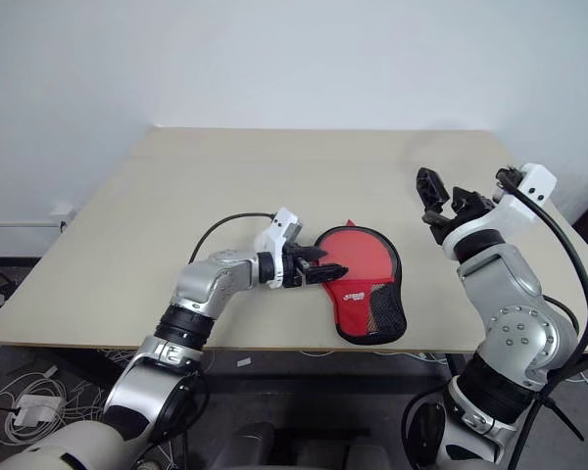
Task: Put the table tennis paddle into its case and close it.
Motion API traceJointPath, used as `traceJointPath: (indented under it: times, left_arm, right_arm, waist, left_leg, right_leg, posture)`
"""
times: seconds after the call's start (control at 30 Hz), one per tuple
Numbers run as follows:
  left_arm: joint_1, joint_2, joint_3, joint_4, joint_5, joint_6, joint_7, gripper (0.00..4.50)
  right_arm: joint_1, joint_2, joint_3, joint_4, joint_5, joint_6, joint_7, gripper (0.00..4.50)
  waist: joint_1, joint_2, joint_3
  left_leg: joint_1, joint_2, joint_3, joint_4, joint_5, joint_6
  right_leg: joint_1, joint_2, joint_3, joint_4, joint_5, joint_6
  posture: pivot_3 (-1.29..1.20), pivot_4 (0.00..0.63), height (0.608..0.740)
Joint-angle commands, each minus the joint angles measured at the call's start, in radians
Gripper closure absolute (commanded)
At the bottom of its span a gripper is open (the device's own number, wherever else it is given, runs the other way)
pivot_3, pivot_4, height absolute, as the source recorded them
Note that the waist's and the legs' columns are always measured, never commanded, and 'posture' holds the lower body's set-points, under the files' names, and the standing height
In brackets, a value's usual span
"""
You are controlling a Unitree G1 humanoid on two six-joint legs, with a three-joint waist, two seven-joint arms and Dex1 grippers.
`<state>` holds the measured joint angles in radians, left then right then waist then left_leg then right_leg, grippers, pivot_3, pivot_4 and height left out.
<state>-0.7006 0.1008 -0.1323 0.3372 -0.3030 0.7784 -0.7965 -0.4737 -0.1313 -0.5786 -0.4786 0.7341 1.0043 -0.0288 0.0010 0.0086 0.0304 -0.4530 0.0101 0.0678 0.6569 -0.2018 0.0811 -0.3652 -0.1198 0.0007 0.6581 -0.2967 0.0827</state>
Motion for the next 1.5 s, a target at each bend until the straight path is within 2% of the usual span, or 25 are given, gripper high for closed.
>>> traceJointPath:
  times: [0.03, 0.13, 0.27, 0.4, 0.5, 0.67, 0.8, 0.97, 1.3, 1.4, 1.5]
  left_arm:
    - [0.010, 0.000, 0.055, -0.108, -0.069, 0.163, 0.064, 0.03]
    - [0.000, -0.032, 0.141, -0.103, -0.124, 0.335, 0.156, 0.03]
    - [0.019, -0.072, 0.194, -0.139, -0.168, 0.497, 0.234, 0.03]
    - [0.018, -0.109, 0.247, -0.141, -0.188, 0.587, 0.305, 0.03]
    - [-0.012, -0.167, 0.371, -0.084, -0.198, 0.669, 0.397, 0.03]
    - [-0.031, -0.221, 0.450, -0.033, -0.185, 0.710, 0.491, 0.03]
    - [-0.070, -0.258, 0.477, 0.046, -0.197, 0.686, 0.515, 0.03]
    - [-0.087, -0.288, 0.463, 0.103, -0.207, 0.667, 0.525, 0.03]
    - [-0.129, -0.322, 0.489, 0.210, -0.264, 0.650, 0.538, 0.03]
    - [-0.140, -0.333, 0.493, 0.231, -0.281, 0.643, 0.550, 0.63]
    - [-0.152, -0.337, 0.481, 0.248, -0.294, 0.631, 0.543, 1.58]
  right_arm:
    - [0.011, 0.001, 0.041, -0.005, 0.010, -0.039, -0.010, 0.17]
    - [0.030, -0.015, 0.085, 0.010, -0.005, -0.042, -0.008, 0.17]
    - [0.098, -0.162, 0.219, 0.053, -0.056, 0.018, 0.087, 0.17]
    - [0.157, -0.280, 0.250, 0.091, -0.045, 0.016, 0.201, 0.17]
    - [0.181, -0.361, 0.258, 0.150, -0.081, -0.020, 0.263, 0.17]
    - [0.192, -0.408, 0.270, 0.173, -0.102, -0.044, 0.314, 0.17]
    - [0.308, -0.477, 0.337, 0.177, -0.141, -0.094, 0.443, 0.17]
    - [0.393, -0.510, 0.370, 0.185, -0.172, -0.167, 0.543, 0.17]
    - [0.387, -0.436, 0.361, 0.261, -0.256, -0.253, 0.481, 0.17]
    - [0.376, -0.418, 0.345, 0.279, -0.266, -0.262, 0.460, 0.17]
    - [0.366, -0.410, 0.335, 0.294, -0.272, -0.266, 0.449, 0.17]
  waist:
    - [0.001, 0.000, 0.000]
    - [0.001, 0.000, 0.000]
    - [0.001, 0.000, 0.000]
    - [0.000, -0.001, 0.000]
    - [0.001, -0.001, 0.001]
    - [0.001, -0.002, 0.001]
    - [0.009, -0.005, 0.001]
    - [0.010, -0.006, 0.001]
    - [0.027, -0.006, 0.001]
    - [0.029, -0.006, 0.001]
    - [0.029, -0.007, 0.001]
  left_leg:
    - [0.000, 0.000, 0.000, 0.001, 0.000, 0.000]
    - [0.000, 0.000, -0.001, 0.002, 0.000, 0.000]
    - [0.000, -0.001, -0.001, 0.002, 0.000, 0.000]
    - [0.000, 0.000, -0.001, 0.002, 0.000, 0.000]
    - [0.000, 0.000, -0.001, 0.003, -0.003, 0.004]
    - [0.000, 0.000, -0.001, 0.003, -0.003, 0.004]
    - [0.002, -0.001, -0.003, 0.004, -0.003, 0.003]
    - [0.005, -0.002, -0.004, 0.004, -0.006, 0.004]
    - [0.005, -0.003, -0.006, 0.005, -0.005, -0.002]
    - [0.005, -0.002, -0.006, 0.005, -0.005, -0.002]
    - [0.005, -0.003, -0.006, 0.005, -0.005, -0.002]
  right_leg:
    - [0.000, 0.000, 0.000, 0.000, 0.000, 0.000]
    - [0.000, 0.000, 0.000, 0.000, 0.000, 0.000]
    - [0.000, 0.000, 0.000, 0.000, 0.000, 0.000]
    - [0.002, 0.000, 0.000, 0.000, 0.000, 0.000]
    - [0.003, 0.000, 0.000, 0.000, 0.000, 0.000]
    - [0.003, 0.000, 0.000, -0.001, 0.000, 0.000]
    - [0.006, 0.000, -0.003, -0.003, 0.000, 0.000]
    - [0.009, -0.002, -0.004, -0.004, 0.000, 0.000]
    - [0.010, -0.004, -0.006, -0.004, 0.000, 0.000]
    - [0.010, -0.004, -0.006, -0.004, 0.000, 0.000]
    - [0.010, -0.004, -0.006, -0.005, 0.000, 0.000]
  posture:
    - [0.00, 0.000, 0.715]
    - [0.00, 0.000, 0.715]
    - [0.00, 0.000, 0.715]
    - [0.00, 0.000, 0.715]
    - [0.00, 0.000, 0.715]
    - [0.00, 0.000, 0.715]
    - [0.00, 0.000, 0.715]
    - [0.00, 0.000, 0.715]
    - [0.00, 0.000, 0.715]
    - [0.00, 0.000, 0.715]
    - [0.00, 0.000, 0.715]
